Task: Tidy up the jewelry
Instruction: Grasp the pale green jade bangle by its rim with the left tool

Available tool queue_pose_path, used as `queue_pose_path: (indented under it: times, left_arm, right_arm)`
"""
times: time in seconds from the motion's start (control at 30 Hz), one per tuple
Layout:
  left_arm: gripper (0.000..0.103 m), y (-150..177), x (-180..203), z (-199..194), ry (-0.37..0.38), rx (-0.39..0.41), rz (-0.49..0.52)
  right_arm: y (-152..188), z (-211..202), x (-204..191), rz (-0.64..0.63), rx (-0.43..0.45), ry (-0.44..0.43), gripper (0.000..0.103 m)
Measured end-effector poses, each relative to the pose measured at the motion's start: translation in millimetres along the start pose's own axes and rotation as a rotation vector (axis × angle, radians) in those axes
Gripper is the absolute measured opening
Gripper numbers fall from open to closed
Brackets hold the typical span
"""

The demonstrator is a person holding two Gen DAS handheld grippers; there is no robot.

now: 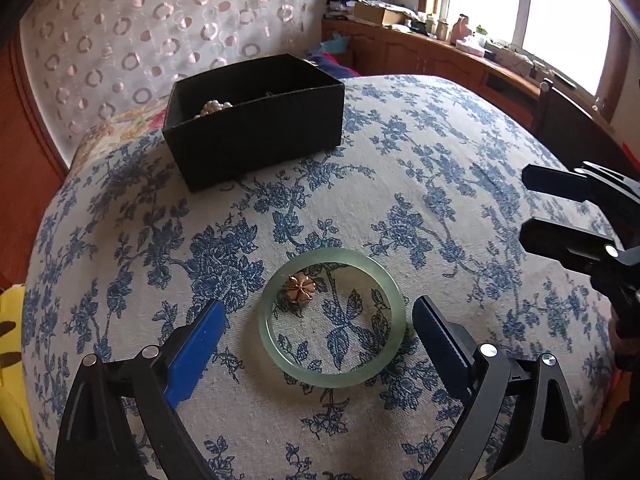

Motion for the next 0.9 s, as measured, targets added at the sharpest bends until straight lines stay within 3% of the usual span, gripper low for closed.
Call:
queue_pose_path:
  times: [0.4, 0.43, 0.47, 0.53, 0.77, 0.9]
  left_arm:
    - [0.094, -2, 0, 0, -0.007, 0.019, -0.007]
    - [0.088, -1, 0, -2, 0.0, 0.027, -0.01]
    - [0.077, 0, -1, -3, 0.016, 0.034, -0.012]
    - [0.069, 2, -1, -4, 0.002, 0.041, -0.011]
    - [0.069, 10, -11, -21, 0.028, 0.082, -0.037]
    - [0.069, 17, -25, -40, 0.015, 0.124, -0.068]
  right_arm:
    - [8, 2, -7, -0.012, -0.003, -0.011, 0.069]
    - [8, 2, -7, -0.016, -0.004, -0.018, 0.069]
    - [7, 2, -8, -0.018, -0.004, -0.031, 0.069]
    - [6, 3, -10, -0.025, -0.005, -0.037, 0.069]
    - [-2, 13, -22, -0.068, -0.039, -0.037, 0.069]
    - [-12, 26, -36, -0.114, -0.069, -0.048, 0.056]
Point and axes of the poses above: each gripper's, at about its wrist camera, not at the fingertips, and z roughly the way its jaws point, x to its right, y to its underside, the point moved 4 cm from there along z, roughly the way its jaws point, and after that the axes turned 15 degrees about -x, right-handed, at the moved point
